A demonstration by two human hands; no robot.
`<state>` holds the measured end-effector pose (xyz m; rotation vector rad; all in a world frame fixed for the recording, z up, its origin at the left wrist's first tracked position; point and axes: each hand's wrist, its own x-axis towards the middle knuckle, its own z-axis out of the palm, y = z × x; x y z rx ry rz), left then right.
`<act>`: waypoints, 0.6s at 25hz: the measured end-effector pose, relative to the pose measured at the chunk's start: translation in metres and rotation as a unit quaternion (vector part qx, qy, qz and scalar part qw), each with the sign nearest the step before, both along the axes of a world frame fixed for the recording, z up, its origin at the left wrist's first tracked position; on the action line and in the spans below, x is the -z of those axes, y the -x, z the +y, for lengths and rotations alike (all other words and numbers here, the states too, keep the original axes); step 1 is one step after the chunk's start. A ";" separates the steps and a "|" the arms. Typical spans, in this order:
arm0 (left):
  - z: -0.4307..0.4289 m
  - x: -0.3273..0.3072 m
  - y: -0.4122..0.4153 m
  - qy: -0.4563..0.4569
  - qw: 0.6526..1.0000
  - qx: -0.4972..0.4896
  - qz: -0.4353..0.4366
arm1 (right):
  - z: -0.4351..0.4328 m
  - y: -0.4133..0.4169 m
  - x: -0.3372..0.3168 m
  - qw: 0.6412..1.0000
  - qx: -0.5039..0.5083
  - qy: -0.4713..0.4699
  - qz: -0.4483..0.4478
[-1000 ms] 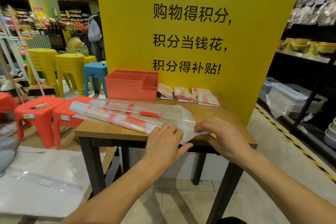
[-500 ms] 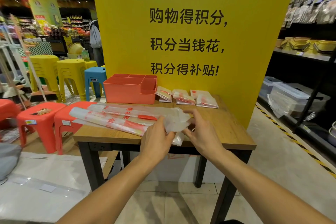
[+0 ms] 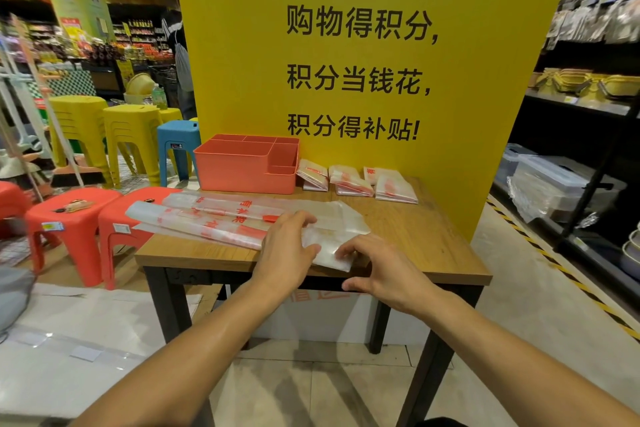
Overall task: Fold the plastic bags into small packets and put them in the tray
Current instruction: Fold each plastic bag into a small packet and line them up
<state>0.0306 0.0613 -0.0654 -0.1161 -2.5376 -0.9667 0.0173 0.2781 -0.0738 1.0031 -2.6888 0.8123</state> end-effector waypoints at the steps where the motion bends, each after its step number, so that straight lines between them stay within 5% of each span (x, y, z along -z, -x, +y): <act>1: -0.002 0.001 -0.001 0.028 0.999 0.004 0.018 | 0.000 0.002 0.002 1.000 -0.004 -0.001 0.014; 9: -0.020 0.009 -0.014 0.236 0.966 0.079 0.071 | -0.004 0.009 -0.004 0.997 -0.018 0.052 0.044; 15: -0.029 0.011 -0.030 0.237 0.959 0.038 0.149 | -0.022 0.004 -0.017 0.986 -0.029 0.167 0.009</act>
